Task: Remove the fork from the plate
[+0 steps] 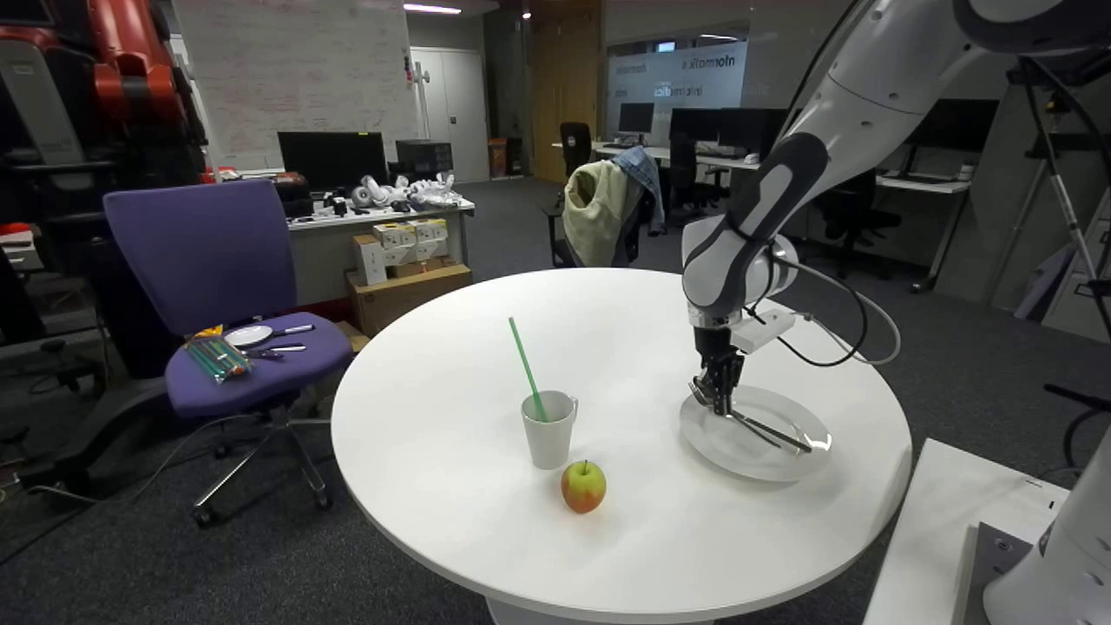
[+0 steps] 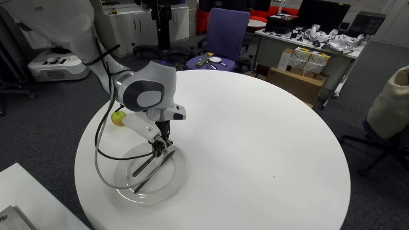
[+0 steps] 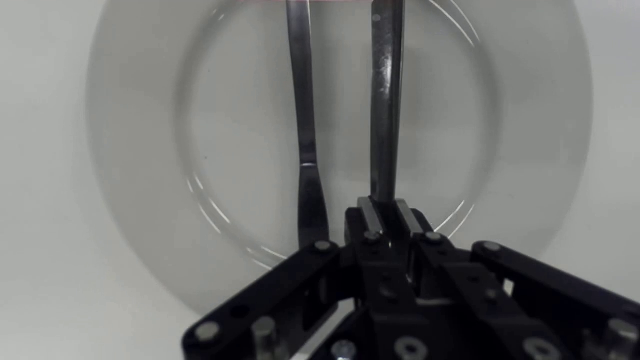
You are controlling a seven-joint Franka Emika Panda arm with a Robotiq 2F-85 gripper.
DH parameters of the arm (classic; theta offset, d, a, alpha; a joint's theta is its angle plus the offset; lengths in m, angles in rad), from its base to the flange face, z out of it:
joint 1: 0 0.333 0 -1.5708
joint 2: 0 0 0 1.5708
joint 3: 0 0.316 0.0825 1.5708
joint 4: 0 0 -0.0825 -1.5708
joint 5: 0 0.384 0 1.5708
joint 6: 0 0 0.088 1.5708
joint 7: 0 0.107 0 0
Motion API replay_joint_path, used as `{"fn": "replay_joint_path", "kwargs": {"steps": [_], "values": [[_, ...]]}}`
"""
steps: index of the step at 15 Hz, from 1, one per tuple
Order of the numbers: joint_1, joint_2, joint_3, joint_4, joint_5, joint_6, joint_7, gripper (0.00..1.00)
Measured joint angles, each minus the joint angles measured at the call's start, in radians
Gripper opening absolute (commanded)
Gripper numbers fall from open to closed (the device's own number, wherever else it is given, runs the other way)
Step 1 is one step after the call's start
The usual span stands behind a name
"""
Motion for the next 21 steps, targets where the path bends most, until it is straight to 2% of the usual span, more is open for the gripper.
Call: {"fn": "replay_joint_path", "kwargs": {"steps": [4,8,12,16,21], "values": [[-0.009,-0.054,-0.035,0.005,-0.008,0.0,0.013,0.03],[-0.006,-0.039,-0.125,0.071,-0.164,-0.033,0.113,0.03],[-0.014,0.049,-0.202,0.217,-0.257,-0.145,0.146,0.03],[-0.05,0.177,-0.21,0.382,-0.258,-0.204,0.143,0.03],[-0.068,0.331,-0.209,0.552,-0.259,-0.207,0.102,0.03]]}}
